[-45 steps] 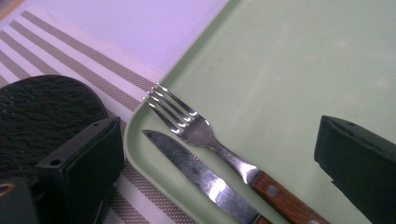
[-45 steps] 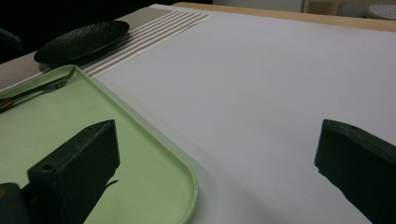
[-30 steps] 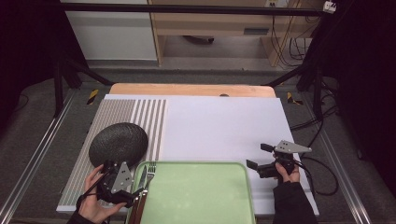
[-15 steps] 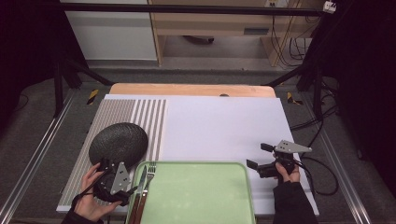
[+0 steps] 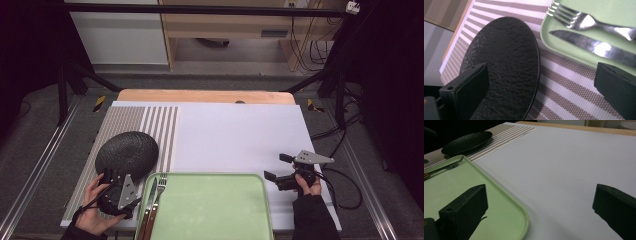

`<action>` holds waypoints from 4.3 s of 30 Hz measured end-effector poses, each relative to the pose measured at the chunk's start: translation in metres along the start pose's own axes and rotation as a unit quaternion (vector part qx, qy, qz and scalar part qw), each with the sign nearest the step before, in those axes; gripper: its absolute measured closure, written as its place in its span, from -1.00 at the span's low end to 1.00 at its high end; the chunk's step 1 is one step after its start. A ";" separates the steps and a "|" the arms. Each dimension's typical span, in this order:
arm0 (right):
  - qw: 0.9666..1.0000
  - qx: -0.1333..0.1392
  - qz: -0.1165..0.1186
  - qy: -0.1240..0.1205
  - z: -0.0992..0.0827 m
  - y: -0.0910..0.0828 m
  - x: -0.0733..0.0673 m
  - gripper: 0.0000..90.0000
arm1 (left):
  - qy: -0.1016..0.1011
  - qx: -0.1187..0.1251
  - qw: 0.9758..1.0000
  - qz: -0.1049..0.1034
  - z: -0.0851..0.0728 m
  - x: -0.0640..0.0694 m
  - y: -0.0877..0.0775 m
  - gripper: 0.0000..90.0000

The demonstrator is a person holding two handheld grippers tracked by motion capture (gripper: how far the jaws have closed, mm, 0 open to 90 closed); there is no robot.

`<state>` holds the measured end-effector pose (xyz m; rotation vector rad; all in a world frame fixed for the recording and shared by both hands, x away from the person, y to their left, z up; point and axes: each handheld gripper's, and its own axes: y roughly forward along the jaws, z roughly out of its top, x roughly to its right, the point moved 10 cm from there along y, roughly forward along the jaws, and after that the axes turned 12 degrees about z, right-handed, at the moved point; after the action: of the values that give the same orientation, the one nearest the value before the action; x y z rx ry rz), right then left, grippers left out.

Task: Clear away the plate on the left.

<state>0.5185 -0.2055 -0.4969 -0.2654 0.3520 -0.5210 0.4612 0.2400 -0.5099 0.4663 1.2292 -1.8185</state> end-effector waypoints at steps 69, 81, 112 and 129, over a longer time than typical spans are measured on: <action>1.000 0.000 0.001 0.001 0.000 0.000 0.000 -0.99 | 0.172 -0.037 0.974 0.140 -0.039 -0.021 0.035 -0.43; 1.000 0.000 0.001 0.000 -0.001 0.001 0.000 -0.99 | 0.187 -0.026 0.971 0.146 -0.039 -0.017 0.038 -0.14; 1.000 -0.003 0.000 0.000 -0.001 0.001 0.000 -0.99 | 0.229 -0.036 0.962 0.145 -0.043 0.000 0.041 0.73; 1.000 -0.003 -0.001 0.000 -0.001 0.001 0.000 -0.99 | 0.225 -0.022 0.961 0.158 -0.036 -0.006 0.035 0.85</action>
<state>0.5185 -0.2048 -0.4983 -0.2724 0.3529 -0.5208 0.4882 0.2697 -0.5410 1.0319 1.3968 -1.4508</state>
